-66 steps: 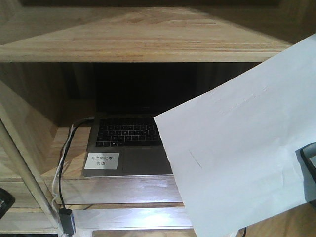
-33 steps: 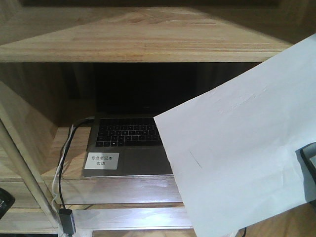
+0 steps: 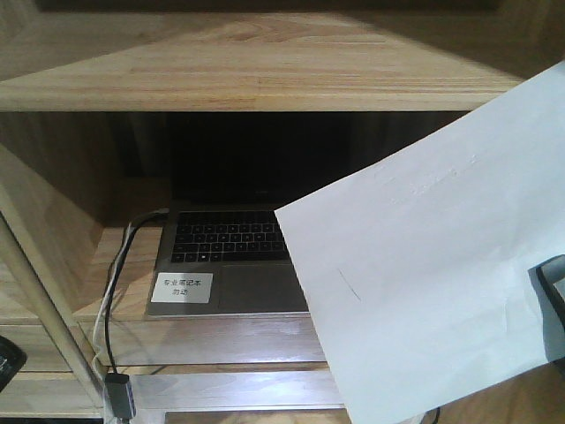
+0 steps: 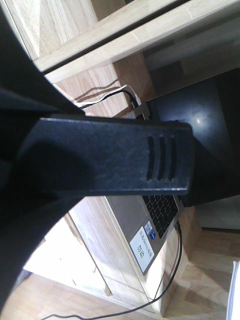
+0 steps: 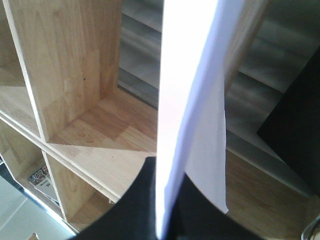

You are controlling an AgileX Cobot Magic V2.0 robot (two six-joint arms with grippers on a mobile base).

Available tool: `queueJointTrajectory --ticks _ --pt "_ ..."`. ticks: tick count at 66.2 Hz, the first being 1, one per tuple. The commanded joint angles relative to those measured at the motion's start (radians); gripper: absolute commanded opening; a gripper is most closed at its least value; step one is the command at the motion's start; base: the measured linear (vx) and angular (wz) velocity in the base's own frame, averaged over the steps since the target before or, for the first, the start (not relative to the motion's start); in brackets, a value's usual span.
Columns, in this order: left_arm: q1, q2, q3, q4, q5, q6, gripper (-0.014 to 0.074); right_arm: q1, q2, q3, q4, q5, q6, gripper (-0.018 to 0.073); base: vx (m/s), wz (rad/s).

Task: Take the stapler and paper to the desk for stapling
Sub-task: 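Pull the white paper off the shelf with the right gripper, then drive the base to the wooden desk holding stapler and paper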

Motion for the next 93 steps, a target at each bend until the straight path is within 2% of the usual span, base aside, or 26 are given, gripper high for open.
queueJointTrajectory --ticks 1,93 --pt "-0.003 0.011 -0.028 -0.013 -0.117 -0.002 -0.0007 -0.001 0.001 0.004 0.006 -0.067 -0.007 -0.0005 0.0 0.0" --pt "-0.003 0.011 -0.028 -0.013 -0.117 -0.002 -0.0007 -0.001 0.001 0.004 0.006 -0.067 -0.007 -0.0005 -0.13 0.01"
